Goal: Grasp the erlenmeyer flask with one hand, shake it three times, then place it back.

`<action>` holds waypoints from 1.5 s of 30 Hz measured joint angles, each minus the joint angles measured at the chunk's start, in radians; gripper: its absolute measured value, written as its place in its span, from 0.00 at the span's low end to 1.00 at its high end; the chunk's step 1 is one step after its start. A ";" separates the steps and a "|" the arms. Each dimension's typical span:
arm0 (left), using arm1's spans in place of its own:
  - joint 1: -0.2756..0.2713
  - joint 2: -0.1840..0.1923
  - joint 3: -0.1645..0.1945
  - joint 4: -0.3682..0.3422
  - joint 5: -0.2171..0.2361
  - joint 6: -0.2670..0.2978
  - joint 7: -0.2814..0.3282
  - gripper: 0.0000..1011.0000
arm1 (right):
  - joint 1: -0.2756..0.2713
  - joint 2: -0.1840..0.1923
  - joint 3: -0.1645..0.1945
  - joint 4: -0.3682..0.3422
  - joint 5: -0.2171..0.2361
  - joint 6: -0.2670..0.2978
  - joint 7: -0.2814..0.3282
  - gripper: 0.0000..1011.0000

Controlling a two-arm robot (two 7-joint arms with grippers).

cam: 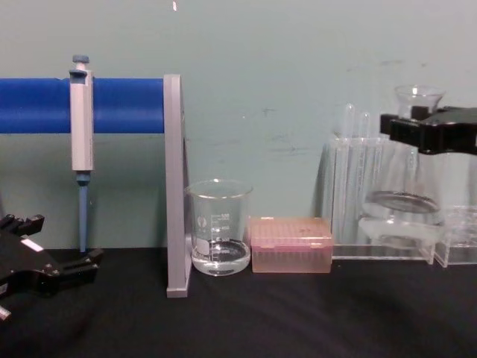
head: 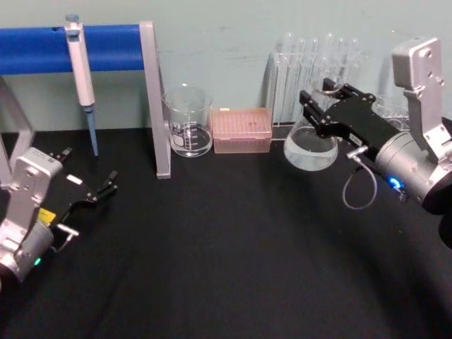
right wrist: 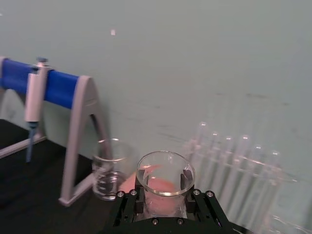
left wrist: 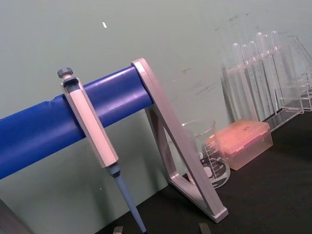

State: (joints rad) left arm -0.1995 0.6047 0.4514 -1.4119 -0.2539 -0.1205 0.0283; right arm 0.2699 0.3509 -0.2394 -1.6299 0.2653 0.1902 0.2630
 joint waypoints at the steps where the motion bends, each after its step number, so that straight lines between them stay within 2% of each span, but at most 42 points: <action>1: 0.000 0.000 0.000 0.000 0.000 0.000 0.000 0.99 | -0.001 0.000 -0.002 -0.002 0.000 0.000 0.006 0.45; 13: 0.000 0.000 0.000 0.000 0.000 0.000 0.000 0.99 | -0.002 0.016 -0.050 -0.019 0.034 -0.016 0.095 0.45; 23: 0.000 0.000 0.000 0.000 0.000 0.000 0.000 0.99 | 0.005 0.058 -0.097 -0.027 0.079 -0.041 0.172 0.45; 36: 0.000 0.000 0.000 0.000 0.000 0.000 0.000 0.99 | 0.022 0.093 -0.133 -0.018 0.120 -0.068 0.210 0.45; 45: 0.000 0.000 0.000 0.000 0.000 0.000 0.000 0.99 | 0.042 0.108 -0.160 0.018 0.152 -0.096 0.239 0.45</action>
State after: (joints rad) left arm -0.1995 0.6047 0.4514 -1.4120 -0.2539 -0.1205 0.0283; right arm 0.3114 0.4587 -0.3990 -1.6117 0.4170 0.0943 0.5018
